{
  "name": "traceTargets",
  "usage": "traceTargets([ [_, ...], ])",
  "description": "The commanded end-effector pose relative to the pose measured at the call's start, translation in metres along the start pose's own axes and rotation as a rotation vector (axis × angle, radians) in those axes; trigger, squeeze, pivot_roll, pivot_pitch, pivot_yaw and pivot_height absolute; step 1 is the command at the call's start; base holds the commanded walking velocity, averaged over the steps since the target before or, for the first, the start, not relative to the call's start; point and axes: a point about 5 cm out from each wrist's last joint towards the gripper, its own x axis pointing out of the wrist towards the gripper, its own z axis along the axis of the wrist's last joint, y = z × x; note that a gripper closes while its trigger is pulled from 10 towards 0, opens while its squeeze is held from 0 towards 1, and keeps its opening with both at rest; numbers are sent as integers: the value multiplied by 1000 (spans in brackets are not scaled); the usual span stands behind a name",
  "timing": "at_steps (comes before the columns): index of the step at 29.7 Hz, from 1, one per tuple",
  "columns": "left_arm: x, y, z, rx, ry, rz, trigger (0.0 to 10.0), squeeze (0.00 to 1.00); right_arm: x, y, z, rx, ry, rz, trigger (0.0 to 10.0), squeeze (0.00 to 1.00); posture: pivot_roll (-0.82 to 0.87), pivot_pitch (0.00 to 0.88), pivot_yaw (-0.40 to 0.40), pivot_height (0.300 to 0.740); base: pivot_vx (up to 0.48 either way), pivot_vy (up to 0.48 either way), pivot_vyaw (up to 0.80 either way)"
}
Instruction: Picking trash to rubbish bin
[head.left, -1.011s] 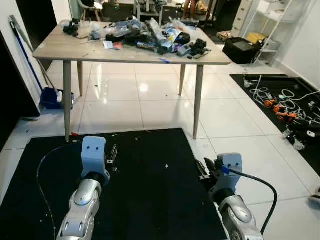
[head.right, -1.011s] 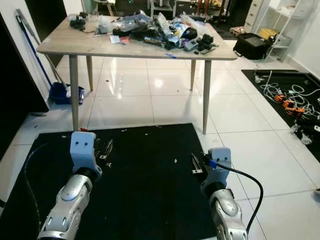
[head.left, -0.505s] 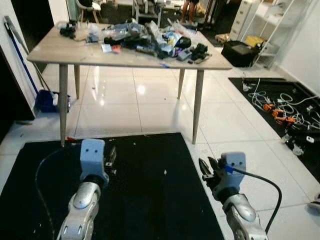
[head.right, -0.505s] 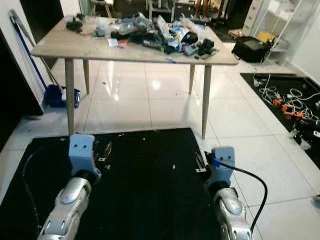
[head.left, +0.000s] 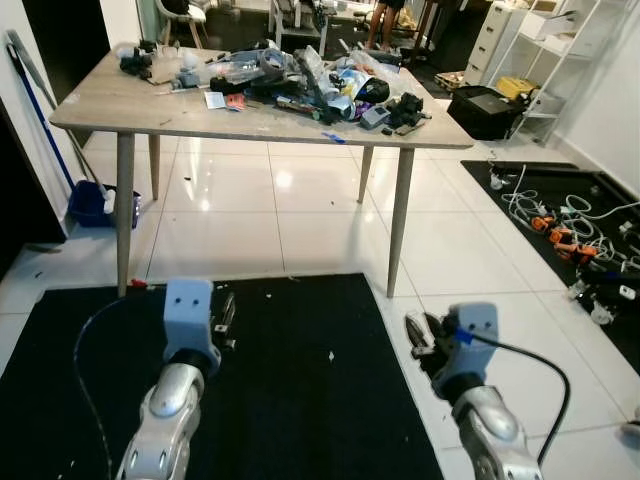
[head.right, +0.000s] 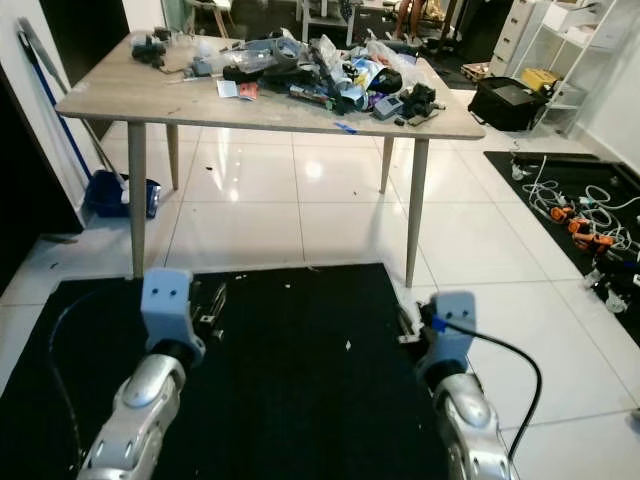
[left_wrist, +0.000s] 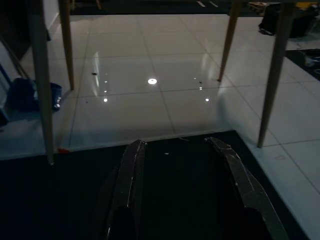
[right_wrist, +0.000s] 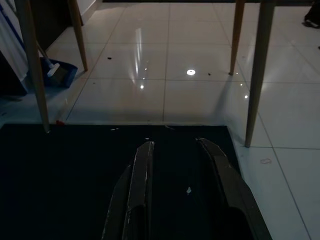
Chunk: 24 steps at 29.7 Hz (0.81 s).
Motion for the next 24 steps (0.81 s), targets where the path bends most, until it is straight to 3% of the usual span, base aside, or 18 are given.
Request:
traceTargets([
  [1, 0, -3, -5, 11, 29, -11, 10000, 0, -3, -6, -3, -8, 20, -21, 10000, 0, -36, 77, -78, 740, 296, 0, 0],
  [24, 4, -5, -3, 19, 34, -25, 10000, 0, -1, -4, -3, -1, 20, -25, 10000, 0, -32, 100, -78, 740, 297, 0, 0],
])
